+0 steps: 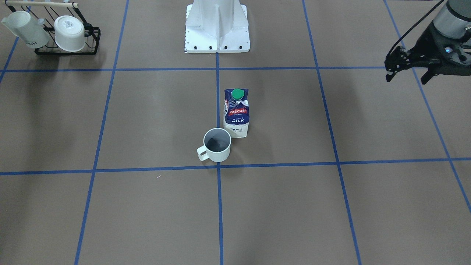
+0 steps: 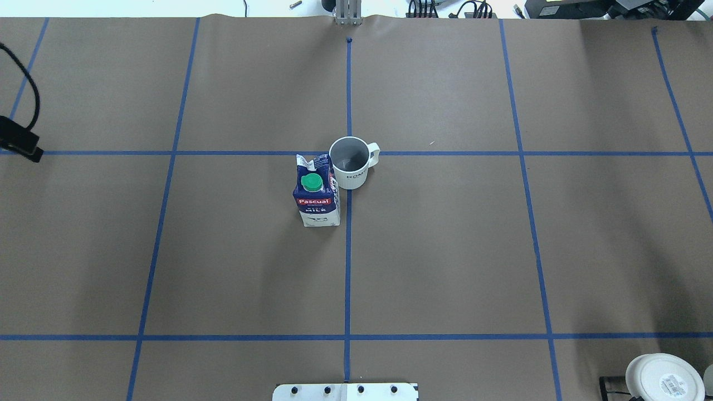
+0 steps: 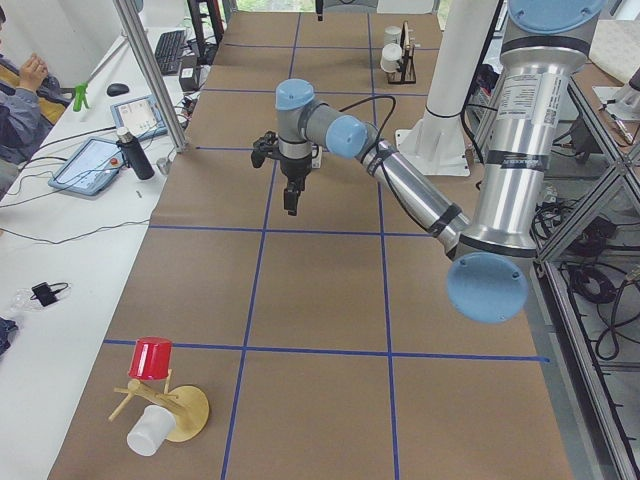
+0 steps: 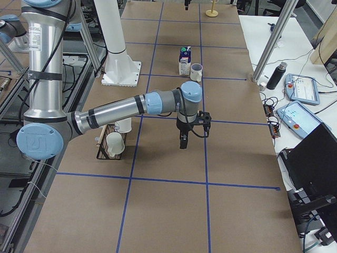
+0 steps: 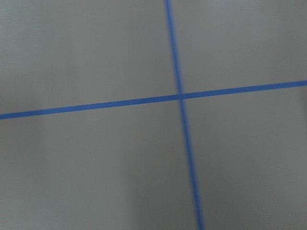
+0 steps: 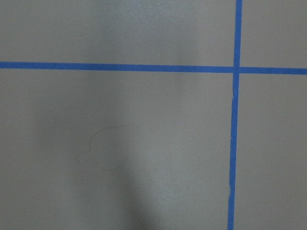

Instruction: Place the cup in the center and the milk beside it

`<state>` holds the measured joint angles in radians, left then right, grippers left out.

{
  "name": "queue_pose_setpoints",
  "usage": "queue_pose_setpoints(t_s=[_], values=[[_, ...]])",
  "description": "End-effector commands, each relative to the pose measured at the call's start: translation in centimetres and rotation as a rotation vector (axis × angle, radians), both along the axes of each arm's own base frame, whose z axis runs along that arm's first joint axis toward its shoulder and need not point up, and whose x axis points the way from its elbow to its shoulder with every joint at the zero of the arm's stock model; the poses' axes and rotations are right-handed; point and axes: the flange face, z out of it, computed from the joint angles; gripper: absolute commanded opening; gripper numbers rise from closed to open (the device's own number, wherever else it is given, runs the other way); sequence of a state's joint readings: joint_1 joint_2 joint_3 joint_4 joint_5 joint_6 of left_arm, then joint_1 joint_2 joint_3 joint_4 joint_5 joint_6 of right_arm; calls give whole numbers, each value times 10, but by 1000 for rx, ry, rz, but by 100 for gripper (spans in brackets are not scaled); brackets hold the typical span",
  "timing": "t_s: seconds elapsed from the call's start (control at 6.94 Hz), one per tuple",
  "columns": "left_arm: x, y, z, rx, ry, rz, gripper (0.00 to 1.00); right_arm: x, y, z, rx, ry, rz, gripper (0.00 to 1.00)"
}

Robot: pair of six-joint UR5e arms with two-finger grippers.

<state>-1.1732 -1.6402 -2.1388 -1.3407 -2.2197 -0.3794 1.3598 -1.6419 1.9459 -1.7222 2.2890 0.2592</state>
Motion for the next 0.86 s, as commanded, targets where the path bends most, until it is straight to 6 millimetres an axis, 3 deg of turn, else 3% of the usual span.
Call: queue_pose_setpoints(t_s=[0.0, 0.14, 0.72], values=[[-88, 13, 90, 49, 4, -56, 98, 20, 7, 12, 17, -11, -1, 100], [-93, 11, 111, 51, 76, -21, 98, 25, 10, 22, 22, -11, -18, 100], [-94, 8, 148, -57, 71, -41, 98, 30, 34, 49, 10, -19, -71, 100]])
